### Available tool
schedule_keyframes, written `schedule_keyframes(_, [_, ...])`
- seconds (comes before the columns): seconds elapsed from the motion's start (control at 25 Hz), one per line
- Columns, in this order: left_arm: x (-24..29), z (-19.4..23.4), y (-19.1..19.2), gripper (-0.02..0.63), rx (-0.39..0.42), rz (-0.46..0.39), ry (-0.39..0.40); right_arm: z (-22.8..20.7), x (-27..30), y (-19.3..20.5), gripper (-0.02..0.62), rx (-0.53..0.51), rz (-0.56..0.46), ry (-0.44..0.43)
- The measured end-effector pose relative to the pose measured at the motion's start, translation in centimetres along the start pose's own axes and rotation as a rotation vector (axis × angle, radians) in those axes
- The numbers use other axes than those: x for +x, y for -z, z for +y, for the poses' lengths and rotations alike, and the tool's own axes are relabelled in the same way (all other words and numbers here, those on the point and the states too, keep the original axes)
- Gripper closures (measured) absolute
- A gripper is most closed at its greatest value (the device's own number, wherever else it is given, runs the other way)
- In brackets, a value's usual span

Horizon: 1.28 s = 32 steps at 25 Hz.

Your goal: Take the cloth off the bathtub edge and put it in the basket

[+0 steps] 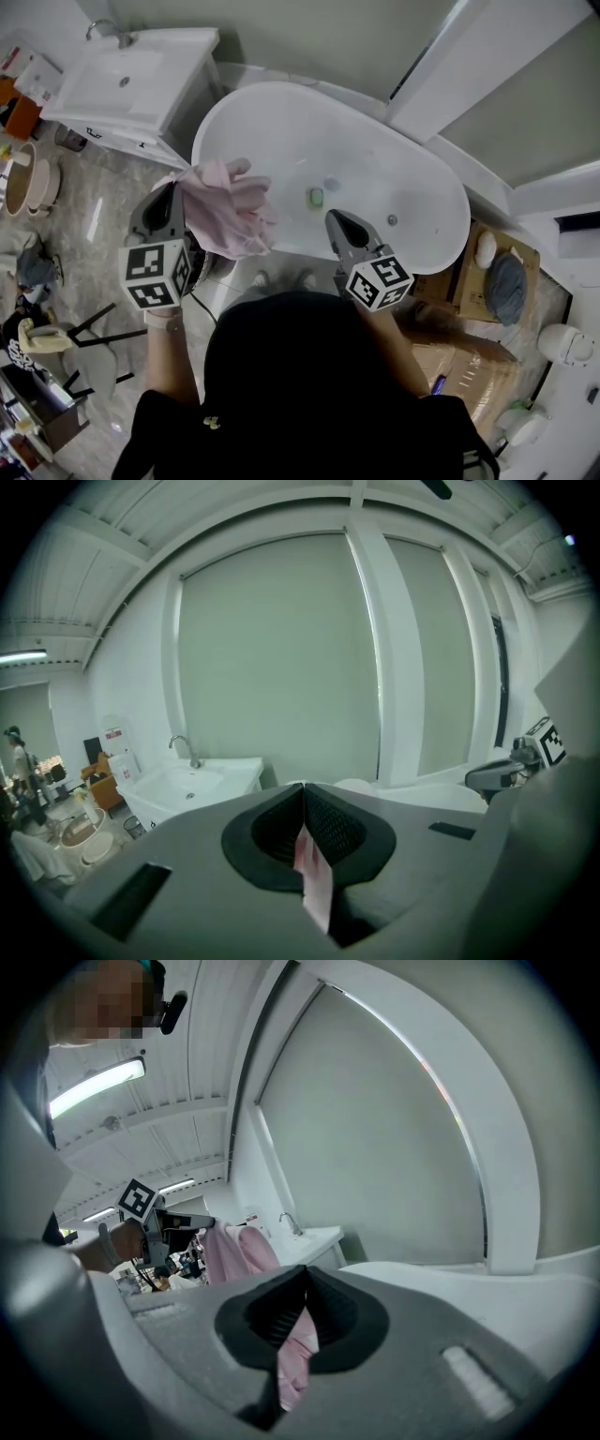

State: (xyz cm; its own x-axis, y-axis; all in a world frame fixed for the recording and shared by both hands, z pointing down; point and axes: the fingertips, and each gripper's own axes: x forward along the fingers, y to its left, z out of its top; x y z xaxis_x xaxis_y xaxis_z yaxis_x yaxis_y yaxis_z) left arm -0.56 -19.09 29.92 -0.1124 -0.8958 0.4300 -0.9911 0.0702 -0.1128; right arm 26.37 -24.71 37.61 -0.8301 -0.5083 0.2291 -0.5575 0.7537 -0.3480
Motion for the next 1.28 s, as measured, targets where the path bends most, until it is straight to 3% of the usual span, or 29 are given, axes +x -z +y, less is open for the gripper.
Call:
schedule_keyframes(0.28, [-1.0,-0.5,-0.5,0.584,-0.014,0.009,-0.025,3.0,3.6,3.4,0.597,-0.01,0.118,-0.174])
schedule_keyframes(0.36, [-1.5,-0.6,-0.8,0.584,-0.018,0.007,-0.042,4.6,5.0,5.3,0.455,-0.013,0.18,-0.253])
schedule_keyframes(0.48, [-2.6,-0.6,-0.9,0.584,-0.019,0.005,-0.071,7.0,6.8,8.5,0.367,-0.046,0.273,-0.344])
schedule_keyframes(0.64, [-4.3,-0.5,-0.9,0.584,-0.031,0.001,-0.109,9.6,9.2,12.6,0.189,-0.13,0.355,-0.408])
schedule_keyframes(0.76, [-5.5,-0.2,-0.8,0.584,-0.041,-0.006,-0.136,11.4,11.1,15.1,0.131,-0.201,0.387,-0.428])
schedule_keyframes(1.08, [-8.4,1.2,0.3,0.584,-0.066,-0.008,-0.184,15.8,14.7,20.8,0.101,-0.428,0.447,-0.425])
schedule_keyframes(1.28, [-9.8,2.8,1.5,0.584,-0.102,-0.008,-0.186,18.1,16.0,23.0,0.124,-0.476,0.48,-0.414])
